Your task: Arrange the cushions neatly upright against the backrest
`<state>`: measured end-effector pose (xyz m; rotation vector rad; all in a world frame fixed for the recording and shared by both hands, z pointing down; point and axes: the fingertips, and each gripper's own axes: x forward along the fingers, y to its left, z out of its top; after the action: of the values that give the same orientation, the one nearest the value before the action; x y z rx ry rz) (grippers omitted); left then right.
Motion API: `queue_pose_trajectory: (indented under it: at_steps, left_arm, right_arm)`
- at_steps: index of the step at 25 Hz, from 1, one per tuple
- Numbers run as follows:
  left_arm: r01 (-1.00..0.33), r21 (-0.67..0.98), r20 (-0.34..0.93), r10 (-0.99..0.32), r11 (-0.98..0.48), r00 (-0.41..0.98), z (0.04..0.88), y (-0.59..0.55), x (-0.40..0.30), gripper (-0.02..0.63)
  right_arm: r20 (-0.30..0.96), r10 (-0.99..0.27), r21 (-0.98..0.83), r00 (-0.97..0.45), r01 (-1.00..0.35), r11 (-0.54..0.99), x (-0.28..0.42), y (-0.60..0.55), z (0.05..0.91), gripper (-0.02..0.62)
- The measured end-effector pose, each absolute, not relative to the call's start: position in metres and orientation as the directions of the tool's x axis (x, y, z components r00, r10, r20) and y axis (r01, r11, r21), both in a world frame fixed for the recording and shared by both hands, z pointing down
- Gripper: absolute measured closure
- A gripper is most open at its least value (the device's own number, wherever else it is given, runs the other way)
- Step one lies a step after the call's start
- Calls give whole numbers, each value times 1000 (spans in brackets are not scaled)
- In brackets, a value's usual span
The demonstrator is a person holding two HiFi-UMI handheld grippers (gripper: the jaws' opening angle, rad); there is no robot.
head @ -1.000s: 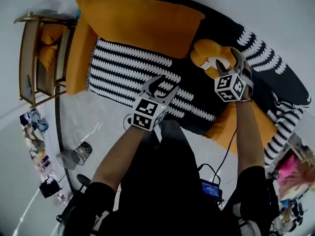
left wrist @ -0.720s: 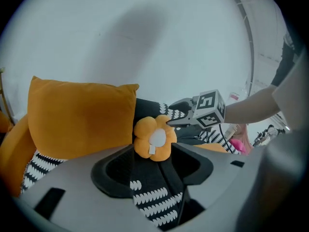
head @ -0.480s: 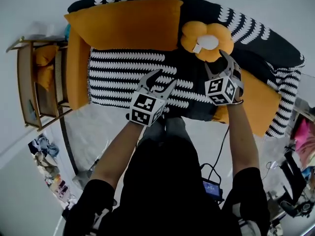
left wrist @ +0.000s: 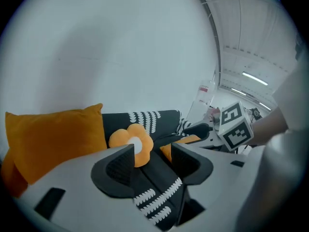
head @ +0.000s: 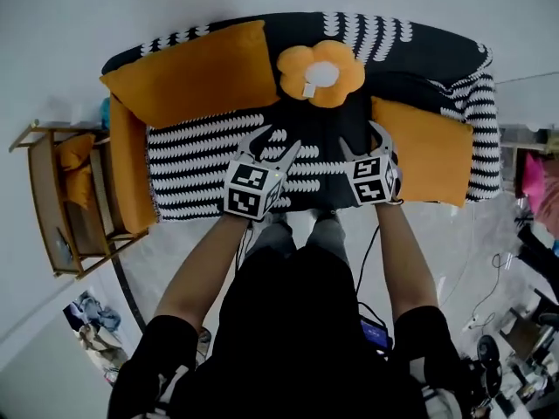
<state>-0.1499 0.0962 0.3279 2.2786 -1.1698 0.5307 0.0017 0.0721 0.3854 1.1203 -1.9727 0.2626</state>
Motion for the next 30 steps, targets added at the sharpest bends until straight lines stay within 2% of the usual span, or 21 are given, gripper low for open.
queue_pose_trajectory:
  at_steps: [6,12,19,23,30]
  left_arm:
    - [-801,298,601,-550,-520,580,363,105,-63,353]
    - [-806,304,668,-489,-508,561,405,98,57,354]
    - [-884,322,730,-506,-338,459,440,59,187,354]
    - [-913,312,752,-519,-264,407,456,44,219,353]
    - [-936,280,822,-451,-213,348,490,50,234,342]
  right_arm:
    - [748,-637,195,-186,-856,480,101,90,405,285]
    - [783,-610,174,-119,-900,399,261,90,442,281]
    - [821,-557,116,-125,-919,378,437,54,471,276]
    - [831,-539,104,-135,-915,390,490,43,486,270]
    - [887,-450,79,-102,-927,366,563,55,534,256]
